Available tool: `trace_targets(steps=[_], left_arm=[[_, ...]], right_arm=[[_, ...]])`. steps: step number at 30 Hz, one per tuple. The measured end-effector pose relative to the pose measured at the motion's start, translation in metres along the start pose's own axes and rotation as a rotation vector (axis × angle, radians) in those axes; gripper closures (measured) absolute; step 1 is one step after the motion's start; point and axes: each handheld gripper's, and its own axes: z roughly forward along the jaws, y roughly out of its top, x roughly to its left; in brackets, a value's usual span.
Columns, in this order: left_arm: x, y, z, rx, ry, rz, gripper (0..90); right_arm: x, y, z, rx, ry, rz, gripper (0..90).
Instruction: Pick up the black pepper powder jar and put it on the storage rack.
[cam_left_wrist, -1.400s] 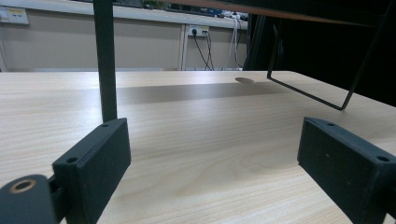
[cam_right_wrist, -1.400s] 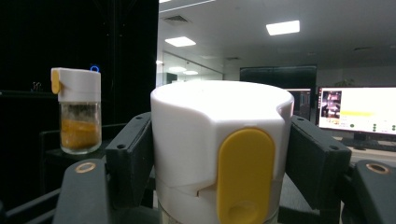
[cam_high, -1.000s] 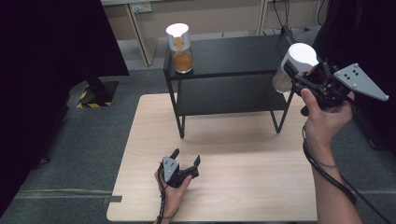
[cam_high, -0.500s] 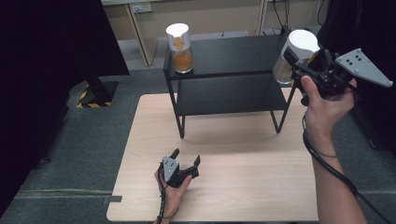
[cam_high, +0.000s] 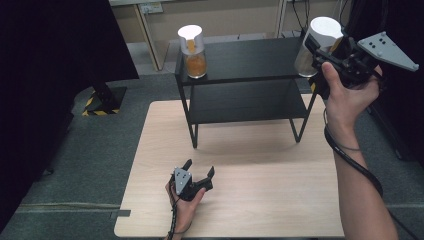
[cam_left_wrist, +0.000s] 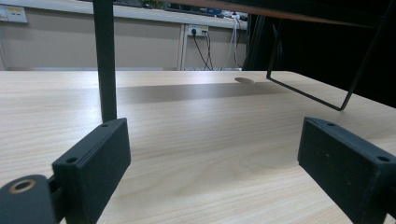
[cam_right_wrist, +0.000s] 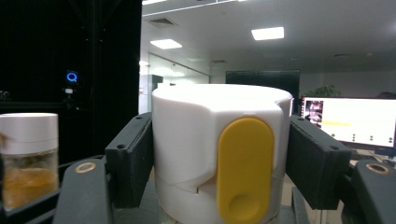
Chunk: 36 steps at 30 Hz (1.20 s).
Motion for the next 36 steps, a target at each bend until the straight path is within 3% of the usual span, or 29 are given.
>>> trace_targets(steps=[16, 36], left_arm=[[0.000, 0.000, 0.000, -0.002, -0.002, -0.001, 8.9], [0.001, 0.000, 0.000, -0.001, -0.006, 0.007, 8.8]], right_arm=[[-0.009, 0.010, 0.029, 0.053, -0.062, -0.018, 30.7], [-0.020, 0.006, 0.065, 0.134, -0.100, 0.022, 30.7]])
